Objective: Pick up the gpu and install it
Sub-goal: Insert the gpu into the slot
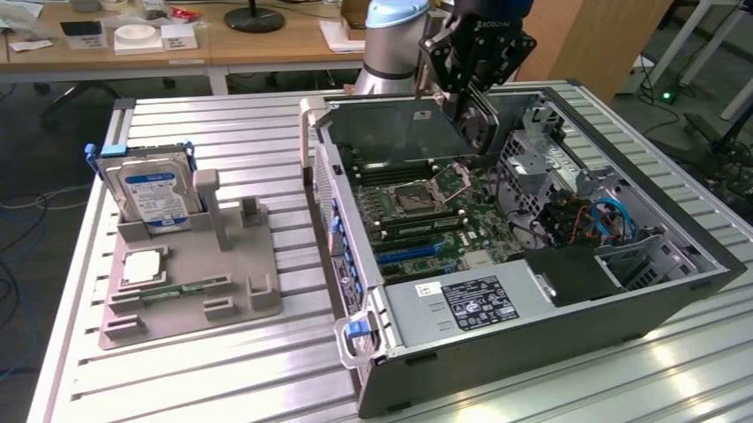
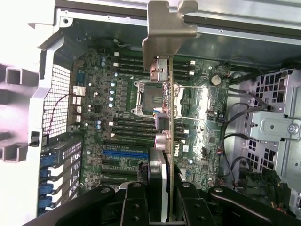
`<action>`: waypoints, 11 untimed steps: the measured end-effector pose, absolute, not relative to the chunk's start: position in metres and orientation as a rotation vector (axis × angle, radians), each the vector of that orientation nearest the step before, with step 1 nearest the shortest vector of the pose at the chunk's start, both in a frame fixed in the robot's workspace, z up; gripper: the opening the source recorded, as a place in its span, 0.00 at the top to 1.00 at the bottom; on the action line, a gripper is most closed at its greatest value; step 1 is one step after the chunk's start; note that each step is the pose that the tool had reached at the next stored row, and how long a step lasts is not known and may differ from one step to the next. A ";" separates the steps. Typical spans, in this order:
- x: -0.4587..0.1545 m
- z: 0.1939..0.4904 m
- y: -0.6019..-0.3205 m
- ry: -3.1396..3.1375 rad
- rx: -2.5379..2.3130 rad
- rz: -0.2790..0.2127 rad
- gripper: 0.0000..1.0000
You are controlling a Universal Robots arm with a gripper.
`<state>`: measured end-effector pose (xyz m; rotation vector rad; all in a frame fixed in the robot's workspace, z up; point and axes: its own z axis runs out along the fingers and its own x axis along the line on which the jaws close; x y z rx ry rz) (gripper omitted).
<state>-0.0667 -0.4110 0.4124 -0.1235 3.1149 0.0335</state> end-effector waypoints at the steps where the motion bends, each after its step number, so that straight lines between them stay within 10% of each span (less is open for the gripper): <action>1: -0.067 0.412 -0.411 3.115 -0.133 0.034 0.72; 11: -0.067 0.412 -0.412 3.112 -0.198 0.034 0.72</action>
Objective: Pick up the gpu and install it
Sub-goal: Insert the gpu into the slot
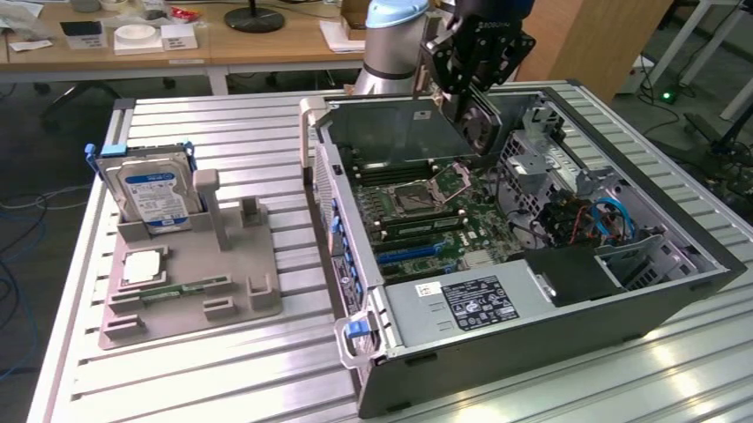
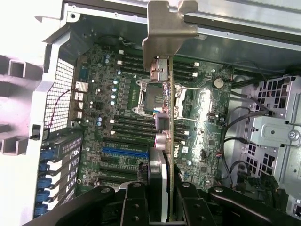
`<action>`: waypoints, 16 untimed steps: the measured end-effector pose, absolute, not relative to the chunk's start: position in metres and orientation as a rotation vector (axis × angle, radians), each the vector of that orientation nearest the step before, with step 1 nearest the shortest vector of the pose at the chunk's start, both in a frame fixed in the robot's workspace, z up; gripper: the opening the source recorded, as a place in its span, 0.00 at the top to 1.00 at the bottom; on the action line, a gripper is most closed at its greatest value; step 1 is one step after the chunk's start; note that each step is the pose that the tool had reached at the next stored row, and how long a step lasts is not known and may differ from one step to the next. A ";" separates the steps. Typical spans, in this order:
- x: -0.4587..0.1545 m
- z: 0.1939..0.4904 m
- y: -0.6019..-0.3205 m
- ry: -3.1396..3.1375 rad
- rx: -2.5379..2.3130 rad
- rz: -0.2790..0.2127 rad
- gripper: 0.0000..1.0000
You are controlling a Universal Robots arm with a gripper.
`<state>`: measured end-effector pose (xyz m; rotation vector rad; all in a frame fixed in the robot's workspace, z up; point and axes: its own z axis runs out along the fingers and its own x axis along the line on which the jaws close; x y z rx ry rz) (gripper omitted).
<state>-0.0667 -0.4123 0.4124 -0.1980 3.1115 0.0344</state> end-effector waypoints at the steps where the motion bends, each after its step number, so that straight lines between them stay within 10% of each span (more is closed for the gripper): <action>1: -0.067 0.412 -0.412 3.111 -0.204 0.034 0.72; 16: -0.067 0.412 -0.413 3.103 -0.310 0.036 0.72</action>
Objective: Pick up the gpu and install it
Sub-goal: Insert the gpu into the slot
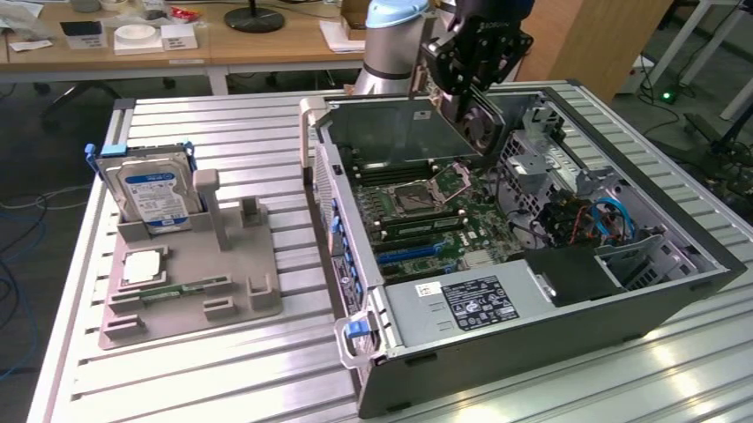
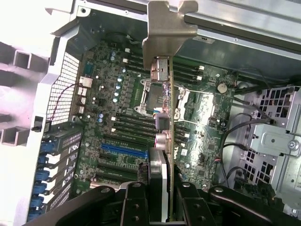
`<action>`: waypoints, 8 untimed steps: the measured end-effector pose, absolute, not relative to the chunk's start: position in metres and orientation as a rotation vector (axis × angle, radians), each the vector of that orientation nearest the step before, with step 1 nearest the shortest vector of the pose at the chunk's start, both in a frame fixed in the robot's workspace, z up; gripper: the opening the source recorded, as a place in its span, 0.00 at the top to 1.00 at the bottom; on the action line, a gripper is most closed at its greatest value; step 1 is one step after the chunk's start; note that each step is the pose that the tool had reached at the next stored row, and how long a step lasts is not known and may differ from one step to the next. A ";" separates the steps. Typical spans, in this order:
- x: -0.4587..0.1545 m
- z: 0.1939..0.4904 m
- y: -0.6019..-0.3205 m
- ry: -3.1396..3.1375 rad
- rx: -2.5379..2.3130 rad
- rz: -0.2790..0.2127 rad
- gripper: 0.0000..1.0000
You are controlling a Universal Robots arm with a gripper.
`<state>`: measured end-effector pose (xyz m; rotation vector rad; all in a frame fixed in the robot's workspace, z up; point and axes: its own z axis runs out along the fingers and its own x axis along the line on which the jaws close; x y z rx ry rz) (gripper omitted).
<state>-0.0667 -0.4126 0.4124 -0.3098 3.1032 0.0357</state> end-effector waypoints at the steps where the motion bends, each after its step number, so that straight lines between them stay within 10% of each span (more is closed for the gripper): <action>1: -0.067 0.412 -0.413 3.103 -0.317 0.036 0.72; 8: -0.067 0.412 -0.413 3.098 -0.365 0.036 0.72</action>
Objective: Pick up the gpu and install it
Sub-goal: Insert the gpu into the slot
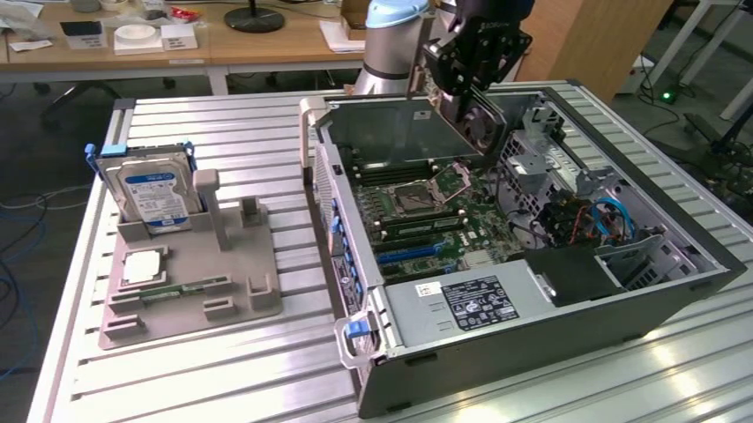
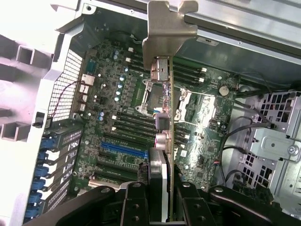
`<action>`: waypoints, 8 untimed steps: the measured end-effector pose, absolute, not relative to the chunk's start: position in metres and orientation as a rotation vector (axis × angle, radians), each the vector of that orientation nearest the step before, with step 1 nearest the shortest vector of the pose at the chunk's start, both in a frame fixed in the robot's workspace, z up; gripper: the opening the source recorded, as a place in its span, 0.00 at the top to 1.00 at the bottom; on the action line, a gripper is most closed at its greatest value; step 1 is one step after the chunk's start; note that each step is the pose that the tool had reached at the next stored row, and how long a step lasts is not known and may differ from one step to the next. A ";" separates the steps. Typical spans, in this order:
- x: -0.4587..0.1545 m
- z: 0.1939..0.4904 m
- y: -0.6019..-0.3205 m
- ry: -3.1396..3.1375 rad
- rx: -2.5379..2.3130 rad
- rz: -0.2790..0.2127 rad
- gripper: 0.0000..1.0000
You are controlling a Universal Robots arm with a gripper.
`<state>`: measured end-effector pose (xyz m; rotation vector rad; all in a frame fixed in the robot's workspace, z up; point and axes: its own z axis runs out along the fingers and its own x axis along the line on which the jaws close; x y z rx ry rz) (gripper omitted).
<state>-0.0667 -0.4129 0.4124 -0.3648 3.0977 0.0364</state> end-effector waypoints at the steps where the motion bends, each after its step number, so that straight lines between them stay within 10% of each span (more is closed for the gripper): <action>1: -0.067 0.412 -0.413 3.097 -0.372 0.036 0.72; 8: -0.067 0.412 -0.413 3.091 -0.422 0.037 0.72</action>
